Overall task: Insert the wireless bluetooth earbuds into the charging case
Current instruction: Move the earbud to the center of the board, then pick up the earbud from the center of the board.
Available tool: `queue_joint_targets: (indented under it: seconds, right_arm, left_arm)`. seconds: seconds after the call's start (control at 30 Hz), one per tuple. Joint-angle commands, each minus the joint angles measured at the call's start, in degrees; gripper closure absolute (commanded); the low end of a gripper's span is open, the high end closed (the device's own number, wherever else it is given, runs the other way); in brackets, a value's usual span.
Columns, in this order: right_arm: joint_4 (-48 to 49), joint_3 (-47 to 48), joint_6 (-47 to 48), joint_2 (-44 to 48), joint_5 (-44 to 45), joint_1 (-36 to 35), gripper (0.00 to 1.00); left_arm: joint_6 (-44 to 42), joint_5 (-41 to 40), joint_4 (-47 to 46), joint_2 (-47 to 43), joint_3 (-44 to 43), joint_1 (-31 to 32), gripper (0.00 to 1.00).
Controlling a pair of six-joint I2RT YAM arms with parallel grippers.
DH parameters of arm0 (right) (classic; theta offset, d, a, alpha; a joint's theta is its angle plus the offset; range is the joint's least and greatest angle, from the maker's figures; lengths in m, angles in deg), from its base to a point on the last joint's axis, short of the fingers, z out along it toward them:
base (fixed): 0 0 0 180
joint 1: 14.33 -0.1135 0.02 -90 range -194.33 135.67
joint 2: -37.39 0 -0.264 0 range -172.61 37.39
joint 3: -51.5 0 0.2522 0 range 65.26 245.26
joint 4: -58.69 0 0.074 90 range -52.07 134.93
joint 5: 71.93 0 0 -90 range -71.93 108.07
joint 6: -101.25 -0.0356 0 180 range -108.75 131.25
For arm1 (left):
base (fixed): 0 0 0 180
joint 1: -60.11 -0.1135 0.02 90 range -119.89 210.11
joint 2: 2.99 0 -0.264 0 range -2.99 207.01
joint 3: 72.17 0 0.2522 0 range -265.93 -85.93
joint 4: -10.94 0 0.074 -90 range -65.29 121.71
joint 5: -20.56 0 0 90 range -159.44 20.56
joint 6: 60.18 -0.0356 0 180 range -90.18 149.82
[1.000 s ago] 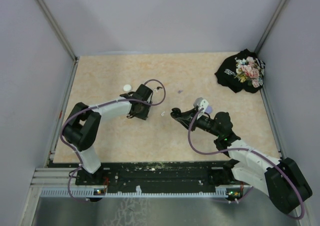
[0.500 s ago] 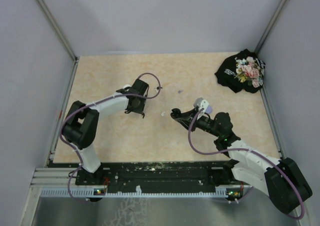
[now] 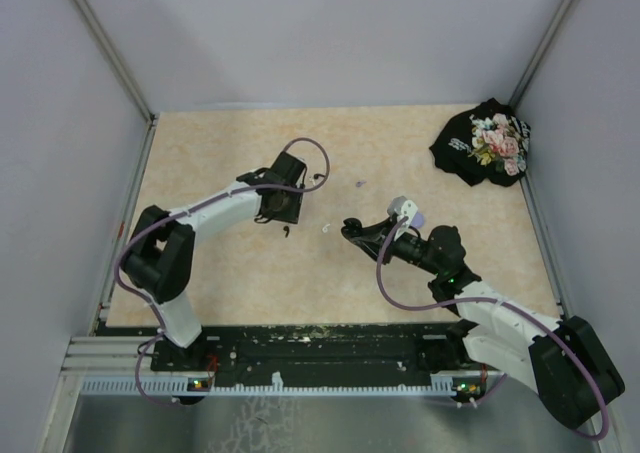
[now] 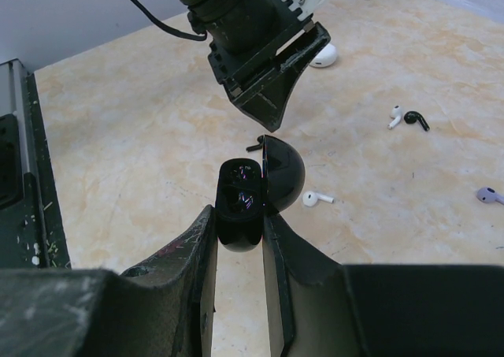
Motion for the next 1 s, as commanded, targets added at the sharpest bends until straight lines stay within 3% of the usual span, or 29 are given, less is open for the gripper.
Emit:
queue_joint_targets:
  seconds: [0.0,0.2,0.67,0.97]
  right_arm:
    - [2.7,0.2,-0.3,1.0,0.1,-0.4,1.0]
    - [2.3,0.4,0.0,1.1,0.4,-0.4,1.0]
    - [2.1,0.2,0.1,1.0,0.8,-0.4,1.0]
    - [1.6,0.0,0.1,1.3,1.0,-0.4,1.0]
  left_arm:
    - [1.4,1.6,1.6,2.7,-2.7,0.1,0.53]
    - [1.7,2.1,2.7,5.6,-3.9,0.0,0.61]
    - [1.3,2.0,3.6,9.0,-3.9,0.1,0.63]
    - [1.5,2.3,4.2,11.2,-3.9,0.0,0.7]
